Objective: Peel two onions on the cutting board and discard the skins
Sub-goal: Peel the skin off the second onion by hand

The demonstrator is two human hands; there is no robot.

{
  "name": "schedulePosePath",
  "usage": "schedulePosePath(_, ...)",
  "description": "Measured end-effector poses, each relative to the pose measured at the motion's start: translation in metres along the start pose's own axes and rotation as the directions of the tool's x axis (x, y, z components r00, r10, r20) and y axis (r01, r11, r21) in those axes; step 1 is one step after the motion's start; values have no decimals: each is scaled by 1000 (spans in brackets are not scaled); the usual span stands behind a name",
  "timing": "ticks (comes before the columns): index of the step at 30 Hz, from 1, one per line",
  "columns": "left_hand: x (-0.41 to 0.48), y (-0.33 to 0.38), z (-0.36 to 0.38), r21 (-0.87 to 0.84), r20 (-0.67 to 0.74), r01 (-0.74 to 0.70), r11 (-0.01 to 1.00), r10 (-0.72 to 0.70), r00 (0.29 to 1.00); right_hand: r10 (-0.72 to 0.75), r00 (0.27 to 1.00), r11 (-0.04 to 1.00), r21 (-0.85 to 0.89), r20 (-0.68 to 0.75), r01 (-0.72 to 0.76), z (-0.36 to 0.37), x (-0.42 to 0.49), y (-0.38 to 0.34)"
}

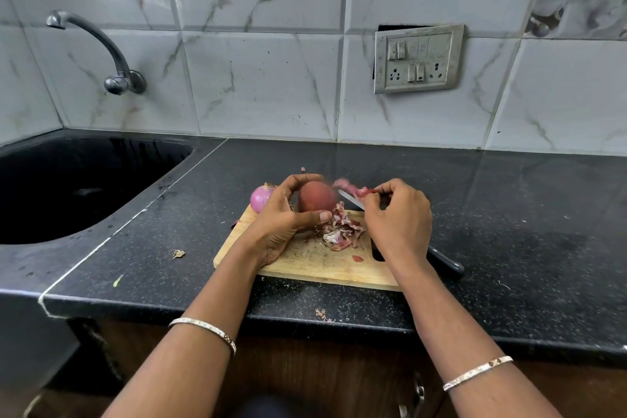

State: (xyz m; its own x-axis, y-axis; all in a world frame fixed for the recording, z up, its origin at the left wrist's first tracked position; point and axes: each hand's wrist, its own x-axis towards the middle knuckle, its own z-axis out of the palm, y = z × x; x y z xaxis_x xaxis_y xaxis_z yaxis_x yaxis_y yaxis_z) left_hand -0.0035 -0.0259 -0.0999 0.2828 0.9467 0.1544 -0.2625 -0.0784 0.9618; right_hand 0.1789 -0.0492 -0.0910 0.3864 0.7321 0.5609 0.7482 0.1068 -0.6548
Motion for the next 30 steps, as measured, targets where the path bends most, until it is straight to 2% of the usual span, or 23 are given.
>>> schedulePosePath(6, -2, 1, 2, 27, -6, -44, 999, 44, 999, 11, 1000, 1000, -3, 26, -11, -4, -2, -4)
schedulePosePath(10, -3, 0, 3, 39, -6, -55, 998, 55, 998, -57, 995, 998, 29, 86, 55, -5, -5, -7)
schedulePosePath(15, -3, 1, 4, 64, 7, -62, 996, 62, 998, -152, 986, 988, 24, 61, 151, -2, -3, -3)
schedulePosePath(18, -2, 1, 4, 117, 16, -79, 990, 78, 997, -231, 970, 967, 130, 82, 219, 2, -2, -3)
schedulePosePath(21, -1, -1, 4, 179, -7, -119, 977, 122, 993, -256, 955, 945, 247, 151, 215, 4, -1, -4)
schedulePosePath(25, 2, -4, 5, 315, -53, -208, 926, 236, 970, -217, 949, 939, 315, 228, 140, 3, 0, -4)
schedulePosePath(30, 3, -6, 5, 481, -37, -243, 843, 296, 954, -224, 948, 930, 340, 228, 139, 3, -1, -4)
